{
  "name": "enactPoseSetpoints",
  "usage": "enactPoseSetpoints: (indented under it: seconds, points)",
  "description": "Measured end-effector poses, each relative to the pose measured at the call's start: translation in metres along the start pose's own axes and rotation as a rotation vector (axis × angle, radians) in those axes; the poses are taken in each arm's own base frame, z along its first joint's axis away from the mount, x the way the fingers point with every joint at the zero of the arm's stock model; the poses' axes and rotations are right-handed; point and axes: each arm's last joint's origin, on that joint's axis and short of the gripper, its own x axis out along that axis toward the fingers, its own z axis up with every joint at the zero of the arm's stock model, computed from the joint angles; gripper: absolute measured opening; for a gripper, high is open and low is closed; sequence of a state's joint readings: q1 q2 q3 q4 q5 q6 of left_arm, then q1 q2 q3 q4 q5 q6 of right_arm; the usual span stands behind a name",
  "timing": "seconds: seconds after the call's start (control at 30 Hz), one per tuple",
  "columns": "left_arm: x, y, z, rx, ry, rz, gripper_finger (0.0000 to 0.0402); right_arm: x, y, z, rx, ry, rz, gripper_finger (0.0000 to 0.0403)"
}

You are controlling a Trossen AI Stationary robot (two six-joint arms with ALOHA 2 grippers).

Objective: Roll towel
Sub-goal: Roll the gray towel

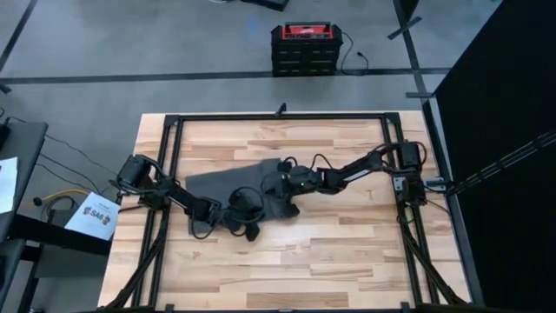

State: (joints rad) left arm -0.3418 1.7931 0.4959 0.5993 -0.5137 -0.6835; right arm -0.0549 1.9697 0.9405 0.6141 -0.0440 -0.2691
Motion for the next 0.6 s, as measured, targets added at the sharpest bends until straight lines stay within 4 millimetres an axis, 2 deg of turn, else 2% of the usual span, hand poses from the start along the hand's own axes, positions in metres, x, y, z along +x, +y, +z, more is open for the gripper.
enactPoseSetpoints:
  seconds: [0.07, 0.13, 0.23, 0.4, 0.5, 0.6]
  points:
    - [-0.005, 0.000, 0.005, 0.029, 0.002, -0.012, 0.0118, -0.002, -0.008, 0.008, -0.035, 0.009, -0.011, 0.0000]
    - [-0.011, -0.001, 0.014, 0.053, -0.016, -0.015, 0.0118, 0.002, -0.022, 0.013, -0.031, 0.093, -0.012, 0.0000]
    - [-0.023, 0.000, 0.034, 0.088, -0.104, 0.030, 0.0118, 0.015, -0.044, 0.025, -0.041, 0.227, -0.003, 0.0000]
    - [-0.032, 0.027, 0.047, 0.145, -0.150, 0.219, 0.0118, 0.035, -0.077, 0.037, -0.052, 0.357, 0.009, 0.0000]
    - [-0.027, 0.055, 0.039, 0.118, -0.114, 0.310, 0.0118, 0.049, -0.086, 0.032, -0.060, 0.427, 0.030, 0.0000]
    - [-0.022, 0.073, 0.027, 0.065, -0.056, 0.330, 0.0118, 0.065, -0.084, 0.015, -0.062, 0.520, 0.074, 0.0000]
